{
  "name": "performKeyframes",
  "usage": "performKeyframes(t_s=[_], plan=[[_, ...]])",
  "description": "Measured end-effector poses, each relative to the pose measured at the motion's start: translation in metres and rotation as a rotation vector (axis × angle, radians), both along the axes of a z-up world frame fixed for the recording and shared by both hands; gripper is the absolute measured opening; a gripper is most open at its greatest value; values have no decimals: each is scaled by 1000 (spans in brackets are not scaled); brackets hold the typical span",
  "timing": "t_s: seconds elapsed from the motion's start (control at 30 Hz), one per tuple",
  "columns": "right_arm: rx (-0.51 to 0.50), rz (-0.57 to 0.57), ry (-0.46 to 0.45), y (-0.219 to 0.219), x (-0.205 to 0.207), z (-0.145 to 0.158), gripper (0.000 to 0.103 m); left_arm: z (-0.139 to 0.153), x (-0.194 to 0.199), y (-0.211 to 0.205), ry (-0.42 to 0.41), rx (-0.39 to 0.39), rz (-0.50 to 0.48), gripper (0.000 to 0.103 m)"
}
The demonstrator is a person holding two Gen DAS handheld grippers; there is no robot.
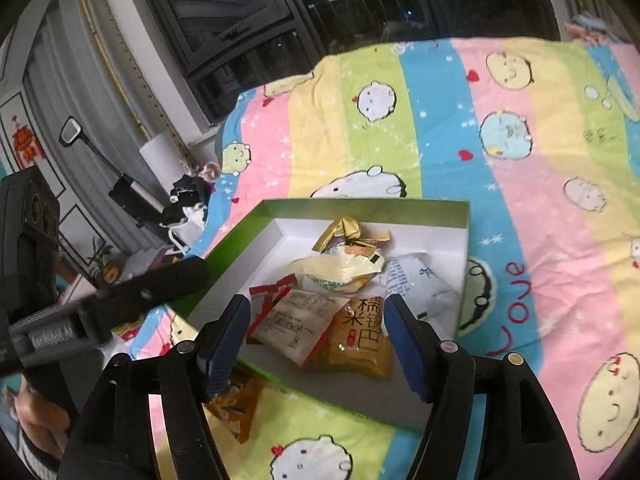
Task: Organize snacks
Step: 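Move the right gripper back toward the panda-print snack bag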
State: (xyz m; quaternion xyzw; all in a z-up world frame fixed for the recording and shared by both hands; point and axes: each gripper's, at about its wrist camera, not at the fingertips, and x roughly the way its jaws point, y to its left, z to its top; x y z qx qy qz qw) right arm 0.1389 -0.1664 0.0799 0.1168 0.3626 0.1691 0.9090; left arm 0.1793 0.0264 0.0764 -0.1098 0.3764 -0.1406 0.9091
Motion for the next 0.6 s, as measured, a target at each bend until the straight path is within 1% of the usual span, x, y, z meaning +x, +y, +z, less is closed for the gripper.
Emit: performKeyframes(t_s=[0.13, 0.27, 0.37, 0.43, 0.53, 0.6], plan=[[-1, 28, -16, -3, -20, 7, 70, 2, -17, 26, -1, -23, 54, 102], [-11, 84, -13, 3, -40, 7, 70, -12, -33, 54, 35, -40, 111, 102], [-29, 129, 12, 12, -51, -4, 70, -28, -43, 67, 72, -59, 128, 102], [-46, 145, 33, 18, -55, -14, 70, -43, -47, 71, 110, -78, 125, 102], [-58, 169, 85, 28, -53, -34, 70, -58, -43, 71, 153, -125, 99, 102], [-43, 197, 113, 35, -45, -48, 70, -68, -33, 64, 187, -133, 75, 102]])
